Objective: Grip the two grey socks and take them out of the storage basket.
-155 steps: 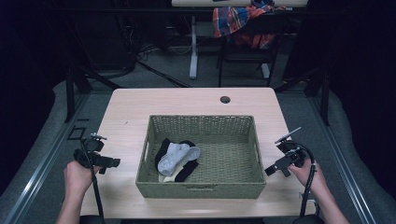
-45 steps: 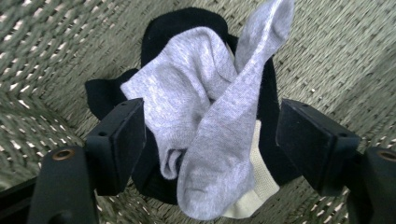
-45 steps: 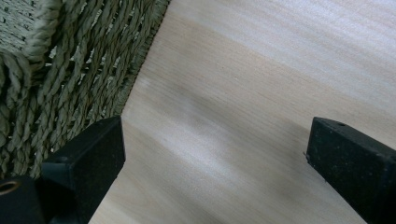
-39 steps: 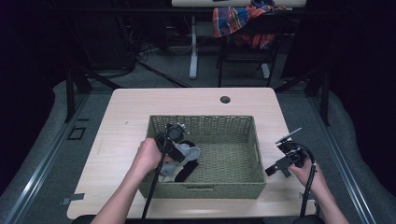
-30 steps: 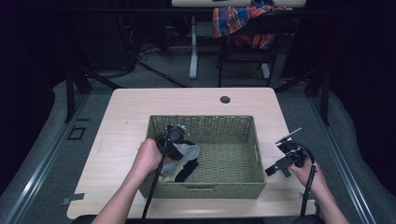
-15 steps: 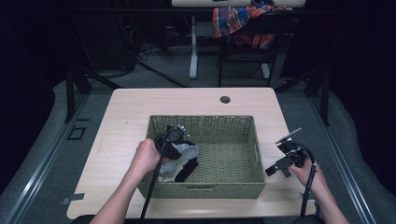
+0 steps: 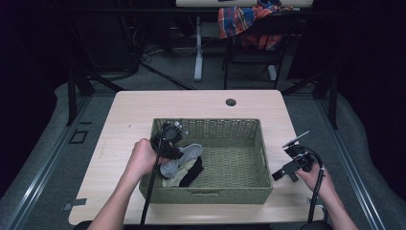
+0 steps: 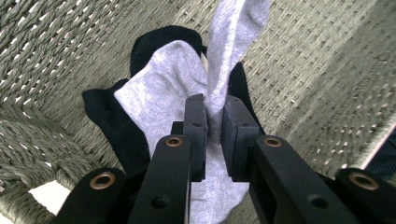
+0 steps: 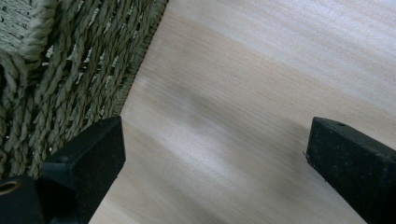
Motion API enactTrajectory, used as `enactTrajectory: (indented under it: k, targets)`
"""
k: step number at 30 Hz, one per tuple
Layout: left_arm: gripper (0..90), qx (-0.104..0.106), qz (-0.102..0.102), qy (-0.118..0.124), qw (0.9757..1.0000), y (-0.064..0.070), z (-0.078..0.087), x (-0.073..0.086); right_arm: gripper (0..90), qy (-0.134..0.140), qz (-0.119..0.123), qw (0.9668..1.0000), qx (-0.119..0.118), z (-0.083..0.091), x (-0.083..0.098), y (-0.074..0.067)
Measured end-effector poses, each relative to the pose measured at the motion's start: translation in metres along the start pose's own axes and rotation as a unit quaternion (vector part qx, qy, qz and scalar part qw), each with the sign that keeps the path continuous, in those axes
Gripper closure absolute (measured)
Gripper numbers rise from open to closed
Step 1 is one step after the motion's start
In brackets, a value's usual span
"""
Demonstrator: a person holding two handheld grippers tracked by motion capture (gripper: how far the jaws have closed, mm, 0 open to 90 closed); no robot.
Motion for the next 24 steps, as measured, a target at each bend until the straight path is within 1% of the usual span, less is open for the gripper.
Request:
enactTrajectory:
  k: [1,3,4,7,8,9,12,13,14,15,16,17,19,20,22,24]
  targets:
    - [81.7,0.001,-0.001,-0.002,1.0,0.0,0.001,0.0,4.4,0.001,-0.001,1.0,0.0,0.0,0.0,0.0]
    - [81.8,0.004,0.001,0.004,1.0,0.001,0.004,0.0,4.4,-0.001,0.001,1.0,0.0,0.0,0.0,0.0]
    - [81.9,0.003,-0.001,0.005,1.0,0.001,0.005,0.0,4.4,-0.003,0.002,1.0,-0.004,0.0,0.0,-0.001]
    - [82.0,0.001,0.0,0.012,0.9999,0.0,0.01,-0.001,4.4,-0.005,0.005,1.0,-0.003,0.0,0.0,0.0]
    - [82.2,0.0,0.0,0.014,0.9999,0.0,0.011,-0.001,4.4,0.016,-0.016,0.9997,-0.006,-0.002,0.0,-0.002]
    - [82.4,-0.001,0.002,0.018,0.9998,0.0,0.013,-0.002,4.4,0.009,-0.01,0.9999,-0.001,-0.001,0.001,-0.001]
    - [82.6,-0.001,0.004,0.023,0.9997,-0.002,0.017,-0.002,4.4,-0.005,0.002,1.0,0.001,0.001,0.002,0.002]
    - [82.6,-0.001,0.005,0.025,0.9997,-0.003,0.019,-0.001,4.4,-0.004,0.0,1.0,0.0,0.001,0.002,0.001]
    - [82.7,-0.003,0.006,0.028,0.9996,-0.004,0.02,-0.001,4.4,0.007,-0.011,0.9999,0.0,-0.001,0.001,-0.001]
    - [82.7,-0.004,0.009,0.032,0.9994,-0.004,0.022,-0.001,4.4,0.008,-0.009,0.9999,-0.006,-0.001,0.001,-0.001]
    - [82.7,-0.005,0.009,0.033,0.9994,-0.005,0.024,-0.001,4.4,-0.002,0.0,1.0,0.0,0.0,0.001,0.0]
    - [82.8,-0.006,0.011,0.037,0.9992,-0.006,0.027,-0.001,4.4,-0.007,0.005,1.0,0.001,0.001,0.001,0.001]
    - [82.9,-0.008,0.013,0.043,0.999,-0.007,0.031,0.0,4.4,-0.006,0.002,1.0,0.0,0.0,0.001,0.001]
    - [82.9,-0.008,0.012,0.043,0.999,-0.008,0.032,0.0,4.4,0.006,-0.011,0.9999,-0.001,-0.002,0.001,-0.001]
    - [83.0,-0.008,0.013,0.047,0.9988,-0.009,0.035,0.0,4.4,-0.005,0.0,1.0,0.001,0.0,0.002,0.001]
    - [83.1,-0.012,0.016,0.052,0.9985,-0.009,0.038,0.0,4.4,0.001,-0.001,1.0,0.001,-0.001,0.001,0.001]
Point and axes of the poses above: each handheld gripper's, and its own axes: z roughly backward along the jaws, x roughly out of its underside, y roughly to its right, the point moved 6 cm from there along -z, roughly forward along the jaws, and after that the axes turned 8 degrees about x, right-handed, at the moved point
